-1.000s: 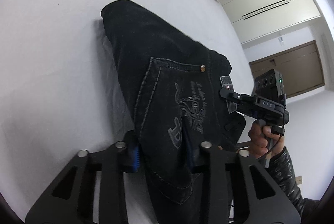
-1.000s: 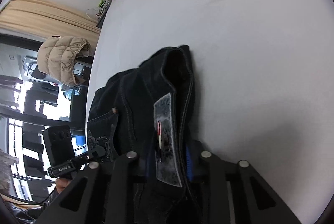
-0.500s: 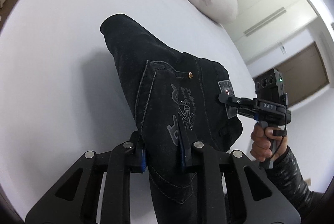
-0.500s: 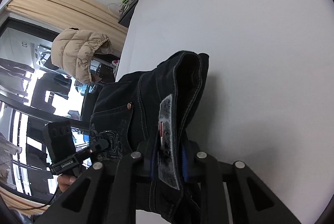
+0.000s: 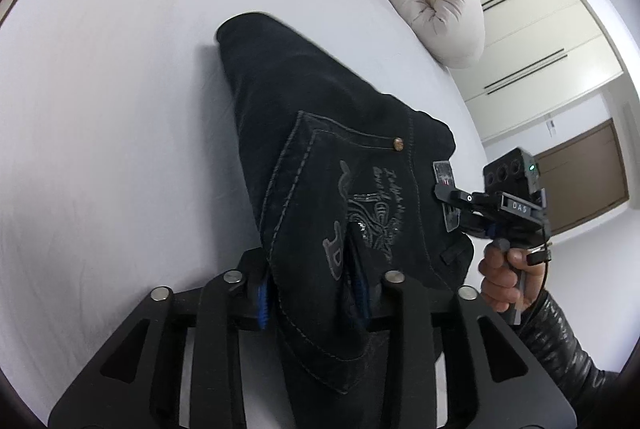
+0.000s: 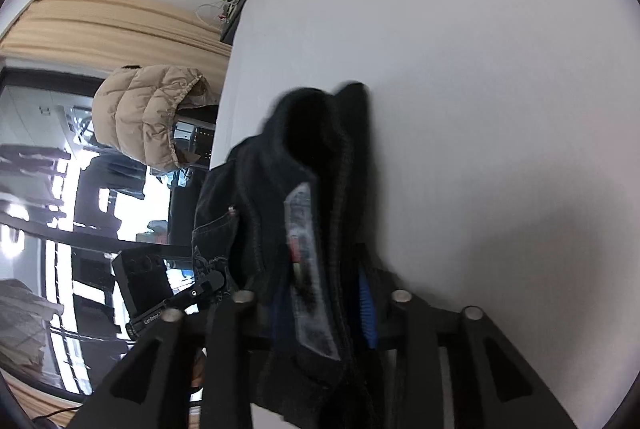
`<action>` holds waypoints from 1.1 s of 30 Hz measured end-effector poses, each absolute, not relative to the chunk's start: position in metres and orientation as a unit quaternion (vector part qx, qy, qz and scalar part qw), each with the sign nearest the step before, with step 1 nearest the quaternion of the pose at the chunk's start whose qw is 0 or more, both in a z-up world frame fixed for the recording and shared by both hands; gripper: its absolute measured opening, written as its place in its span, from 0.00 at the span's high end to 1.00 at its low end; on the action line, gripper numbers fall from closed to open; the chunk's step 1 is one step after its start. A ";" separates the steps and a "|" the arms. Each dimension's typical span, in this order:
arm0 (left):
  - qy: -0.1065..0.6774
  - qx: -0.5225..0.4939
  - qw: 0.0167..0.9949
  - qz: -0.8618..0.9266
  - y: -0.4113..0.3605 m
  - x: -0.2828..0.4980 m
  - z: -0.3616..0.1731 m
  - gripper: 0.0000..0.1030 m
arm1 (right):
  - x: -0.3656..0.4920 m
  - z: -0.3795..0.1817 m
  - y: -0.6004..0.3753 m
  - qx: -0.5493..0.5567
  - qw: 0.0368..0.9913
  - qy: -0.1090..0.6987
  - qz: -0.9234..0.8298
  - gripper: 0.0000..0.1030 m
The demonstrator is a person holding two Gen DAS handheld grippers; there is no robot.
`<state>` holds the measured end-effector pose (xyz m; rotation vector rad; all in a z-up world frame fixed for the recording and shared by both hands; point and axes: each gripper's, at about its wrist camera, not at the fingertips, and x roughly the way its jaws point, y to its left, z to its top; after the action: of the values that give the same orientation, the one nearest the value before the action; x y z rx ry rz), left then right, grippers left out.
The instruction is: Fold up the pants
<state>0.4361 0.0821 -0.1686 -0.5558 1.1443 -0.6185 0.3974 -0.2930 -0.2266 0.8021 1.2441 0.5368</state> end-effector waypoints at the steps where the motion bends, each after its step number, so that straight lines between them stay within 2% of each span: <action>1: 0.523 -0.260 0.760 -0.286 0.083 0.434 -0.172 0.68 | 0.397 -0.230 -0.294 0.370 0.703 0.555 0.244 0.66; 9: 0.500 -0.275 0.767 -0.292 0.089 0.428 -0.179 0.66 | 0.386 -0.236 -0.302 0.408 0.701 0.525 0.258 0.63; 17: 0.481 -0.227 0.814 -0.234 0.092 0.399 -0.144 0.58 | 0.342 -0.199 -0.327 0.376 0.759 0.500 0.178 0.43; 19: 0.461 -0.188 0.844 -0.200 0.095 0.377 -0.126 0.39 | 0.323 -0.181 -0.327 0.352 0.786 0.485 0.152 0.41; 23: 0.381 -0.057 0.914 -0.130 0.079 0.316 -0.074 0.19 | 0.283 -0.142 -0.319 0.305 0.831 0.447 0.132 0.40; 25: 0.321 -0.022 0.940 -0.108 0.062 0.281 -0.040 0.02 | 0.261 -0.116 -0.308 0.275 0.856 0.420 0.124 0.34; 29: 0.203 0.033 0.977 -0.062 0.040 0.214 0.015 0.00 | 0.216 -0.064 -0.282 0.207 0.901 0.365 0.111 0.19; 31: 0.187 0.036 0.981 -0.040 0.032 0.195 0.034 0.00 | 0.190 -0.037 -0.270 0.166 0.926 0.326 0.097 0.03; 33: 0.186 0.025 0.981 -0.038 0.027 0.178 0.050 0.00 | 0.167 -0.013 -0.263 0.144 0.943 0.288 0.087 0.00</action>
<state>0.1777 0.0265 0.0498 0.0508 0.3752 -0.0762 0.1668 -0.2633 -0.0133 0.2944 0.5865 0.1781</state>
